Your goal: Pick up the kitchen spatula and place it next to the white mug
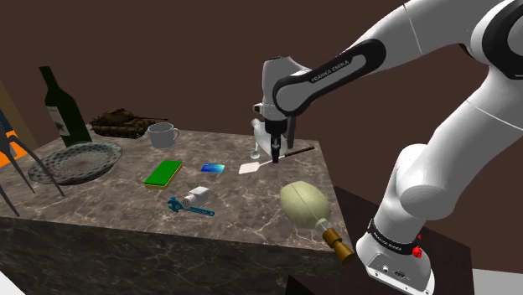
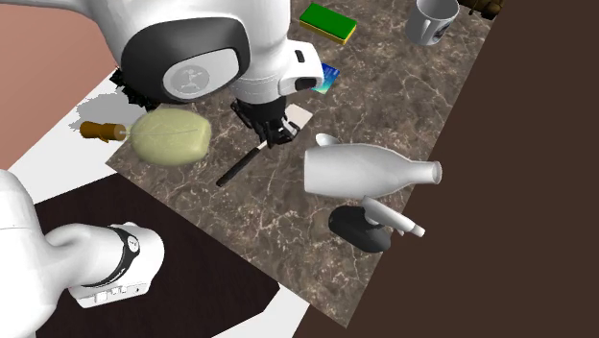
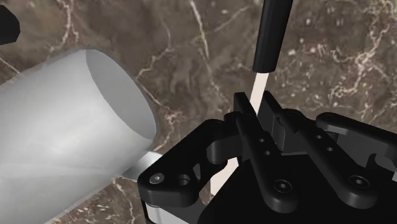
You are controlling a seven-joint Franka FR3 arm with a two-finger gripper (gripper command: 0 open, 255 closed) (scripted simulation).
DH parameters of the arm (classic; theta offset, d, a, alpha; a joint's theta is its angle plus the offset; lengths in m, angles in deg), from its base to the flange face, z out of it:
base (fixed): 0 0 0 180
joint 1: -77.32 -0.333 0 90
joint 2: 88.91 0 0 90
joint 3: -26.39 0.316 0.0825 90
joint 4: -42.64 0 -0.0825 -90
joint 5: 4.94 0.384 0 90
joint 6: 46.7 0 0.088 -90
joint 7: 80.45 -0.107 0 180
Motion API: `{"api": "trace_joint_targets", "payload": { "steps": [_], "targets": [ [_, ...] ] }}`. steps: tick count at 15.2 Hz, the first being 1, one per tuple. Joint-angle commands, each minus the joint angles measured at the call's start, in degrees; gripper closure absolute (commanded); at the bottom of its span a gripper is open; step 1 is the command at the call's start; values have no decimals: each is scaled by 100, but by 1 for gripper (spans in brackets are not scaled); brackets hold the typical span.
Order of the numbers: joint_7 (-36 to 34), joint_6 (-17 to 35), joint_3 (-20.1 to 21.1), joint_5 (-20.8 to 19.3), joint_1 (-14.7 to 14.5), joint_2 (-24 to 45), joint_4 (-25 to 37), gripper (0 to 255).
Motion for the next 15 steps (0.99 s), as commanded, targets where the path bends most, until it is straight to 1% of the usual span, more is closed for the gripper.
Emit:
{"api": "trace_joint_targets", "payload": {
  "steps": [1, 15],
  "targets": [
    [5, -181, 1, 3, -1, -99, 79, 255],
    [37, -1337, 10, 22, -7, -481, 853, 255]
  ]
}}
